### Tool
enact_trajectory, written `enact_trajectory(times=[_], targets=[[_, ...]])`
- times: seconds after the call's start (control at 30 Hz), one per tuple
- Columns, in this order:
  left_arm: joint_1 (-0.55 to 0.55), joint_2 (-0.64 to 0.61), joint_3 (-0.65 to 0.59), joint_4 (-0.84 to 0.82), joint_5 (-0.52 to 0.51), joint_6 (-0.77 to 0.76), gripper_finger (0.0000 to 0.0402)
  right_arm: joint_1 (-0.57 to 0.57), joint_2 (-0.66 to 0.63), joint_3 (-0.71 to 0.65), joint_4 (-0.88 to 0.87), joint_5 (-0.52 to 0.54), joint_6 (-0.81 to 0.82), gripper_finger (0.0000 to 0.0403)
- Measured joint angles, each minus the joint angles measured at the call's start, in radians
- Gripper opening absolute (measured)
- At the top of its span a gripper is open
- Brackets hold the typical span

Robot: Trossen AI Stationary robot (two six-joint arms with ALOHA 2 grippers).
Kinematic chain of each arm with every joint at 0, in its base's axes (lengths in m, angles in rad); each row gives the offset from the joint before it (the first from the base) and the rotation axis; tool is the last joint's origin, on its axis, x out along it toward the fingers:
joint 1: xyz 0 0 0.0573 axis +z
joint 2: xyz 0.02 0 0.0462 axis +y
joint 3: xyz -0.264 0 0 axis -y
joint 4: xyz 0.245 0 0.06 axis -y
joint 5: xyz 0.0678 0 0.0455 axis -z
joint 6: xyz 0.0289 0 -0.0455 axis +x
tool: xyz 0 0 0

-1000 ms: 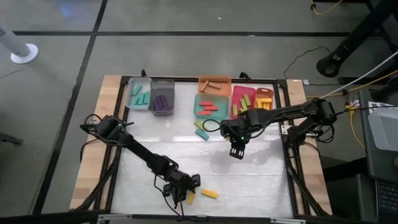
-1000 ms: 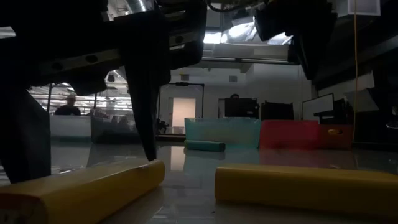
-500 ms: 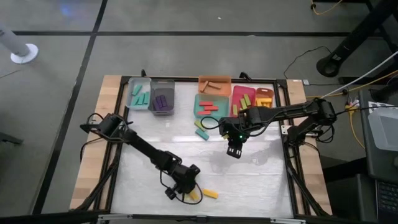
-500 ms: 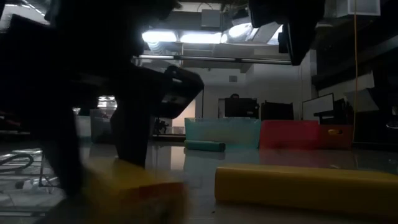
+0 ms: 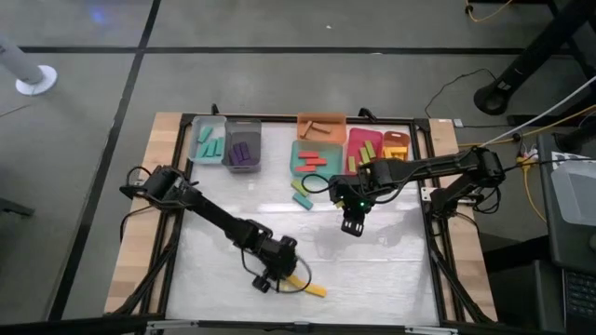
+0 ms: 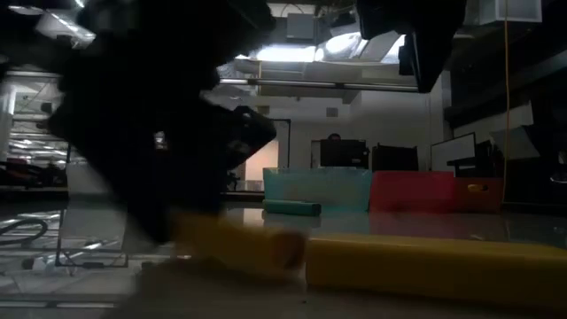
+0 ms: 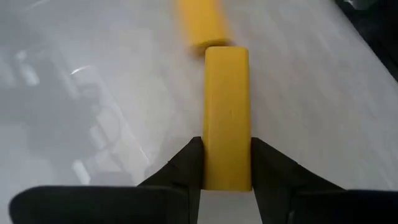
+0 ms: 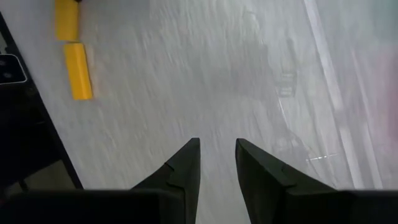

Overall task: Sort blocks
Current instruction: Put the left yellow block into the right orange bin

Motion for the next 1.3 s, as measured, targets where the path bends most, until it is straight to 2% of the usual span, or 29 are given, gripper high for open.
enact_trajectory(times=[0.1, 0.3, 0.5, 0.77, 1.0, 1.3], targets=[[0.030, -0.044, 0.000, 0.009, -0.006, -0.059, 0.0092, 0.000, -0.024, 0.000, -0.022, 0.007, 0.000, 0.0103], [0.123, -0.122, 0.001, 0.023, -0.029, -0.123, 0.0092, 0.000, -0.095, 0.000, -0.042, 0.099, -0.009, 0.0103], [0.247, -0.184, 0.003, 0.088, -0.031, -0.192, 0.0092, 0.001, -0.152, 0.000, 0.005, 0.100, -0.143, 0.0103], [0.394, -0.254, 0.003, 0.194, 0.093, -0.337, 0.0096, 0.001, -0.173, 0.000, 0.156, 0.099, -0.341, 0.0103], [0.451, -0.268, 0.004, 0.258, 0.229, -0.423, 0.0097, 0.001, -0.174, 0.000, 0.222, 0.098, -0.467, 0.0103], [0.459, -0.268, 0.004, 0.259, 0.251, -0.439, 0.0096, 0.001, -0.174, 0.000, 0.222, 0.067, -0.527, 0.0103]])
